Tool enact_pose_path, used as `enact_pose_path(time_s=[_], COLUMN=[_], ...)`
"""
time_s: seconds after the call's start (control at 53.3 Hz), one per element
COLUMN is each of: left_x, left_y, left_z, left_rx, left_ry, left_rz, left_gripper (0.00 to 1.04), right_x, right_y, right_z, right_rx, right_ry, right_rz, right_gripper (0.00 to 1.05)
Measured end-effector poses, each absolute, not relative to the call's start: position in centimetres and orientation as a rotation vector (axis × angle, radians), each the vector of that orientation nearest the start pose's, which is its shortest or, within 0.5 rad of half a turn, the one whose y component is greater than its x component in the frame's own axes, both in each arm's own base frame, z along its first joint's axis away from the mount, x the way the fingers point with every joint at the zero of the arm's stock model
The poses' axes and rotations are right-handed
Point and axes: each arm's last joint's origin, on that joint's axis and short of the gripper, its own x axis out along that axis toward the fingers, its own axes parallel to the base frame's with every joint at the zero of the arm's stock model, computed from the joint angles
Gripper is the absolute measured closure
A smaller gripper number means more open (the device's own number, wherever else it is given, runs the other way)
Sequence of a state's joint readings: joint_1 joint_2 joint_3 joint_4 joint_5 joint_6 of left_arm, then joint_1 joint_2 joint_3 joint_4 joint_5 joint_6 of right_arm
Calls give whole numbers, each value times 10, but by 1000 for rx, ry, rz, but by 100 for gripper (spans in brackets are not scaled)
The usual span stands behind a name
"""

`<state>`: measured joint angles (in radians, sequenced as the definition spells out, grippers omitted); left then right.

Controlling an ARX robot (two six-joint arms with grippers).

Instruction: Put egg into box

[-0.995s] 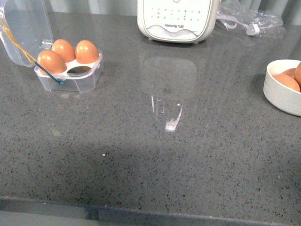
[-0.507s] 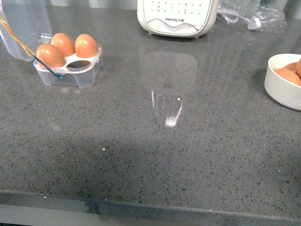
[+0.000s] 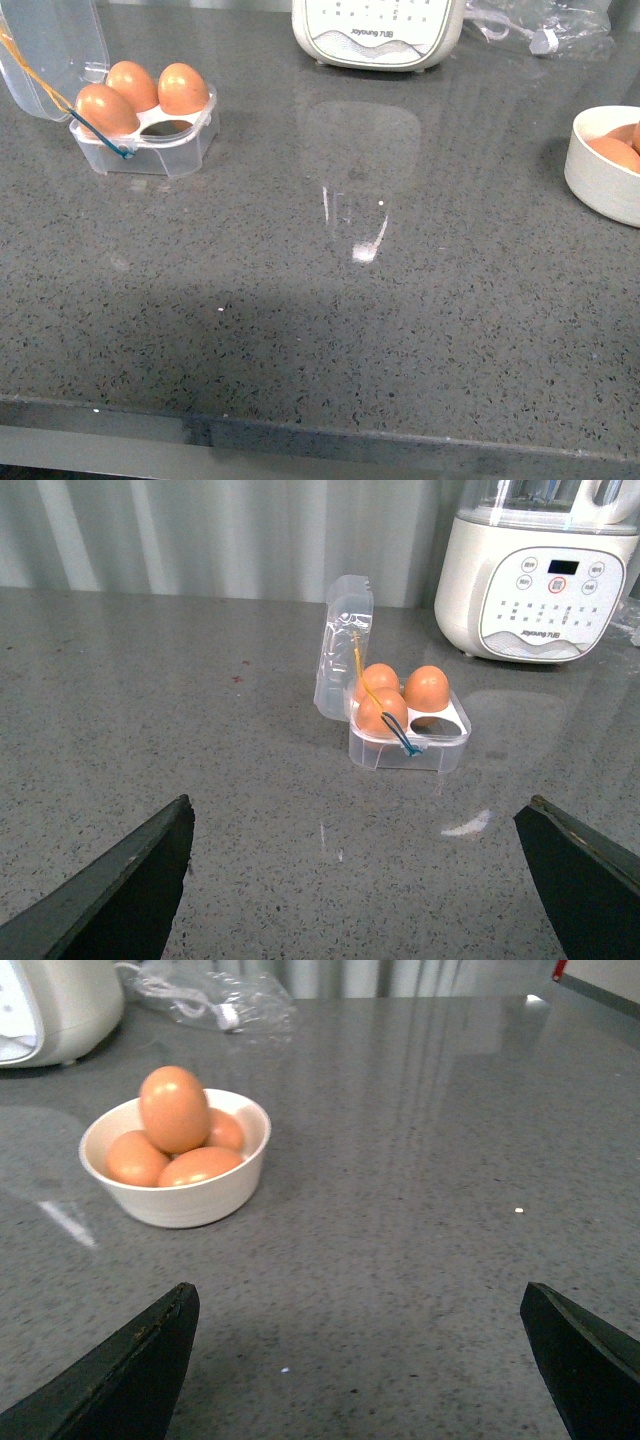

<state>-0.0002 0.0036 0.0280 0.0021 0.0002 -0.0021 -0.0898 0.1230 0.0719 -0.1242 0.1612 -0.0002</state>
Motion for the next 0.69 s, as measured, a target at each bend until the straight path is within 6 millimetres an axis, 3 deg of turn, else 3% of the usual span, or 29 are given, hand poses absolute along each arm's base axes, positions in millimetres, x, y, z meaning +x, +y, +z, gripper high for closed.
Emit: enact_pose_path(time_s=[0.15, 0.375, 0.507, 0.582, 0.601, 0.695], left_x=[96, 96, 96, 96, 96, 96], left_y=[0, 0, 0, 0, 0, 0], left_z=[173, 173, 173, 173, 173, 173], left_rx=[-2, -2, -2, -2, -2, -2], left_ry=[-27, -27, -27, -27, -27, -25], left_rz=[0, 0, 0, 0, 0, 1], left_gripper=[7, 7, 7, 7, 7, 7], right_x=[99, 98, 103, 112, 122, 158], right_y=[-33, -64, -68, -76, -81, -85], right_z=[177, 180, 217, 237, 250, 264], right_rx=[-3, -21, -78, -90, -81, -25], right_ry=[73, 70, -33, -66, -78, -43], right_rz=[-296, -339, -187, -217, -226, -174], right_gripper=[7, 7, 7, 7, 7, 7])
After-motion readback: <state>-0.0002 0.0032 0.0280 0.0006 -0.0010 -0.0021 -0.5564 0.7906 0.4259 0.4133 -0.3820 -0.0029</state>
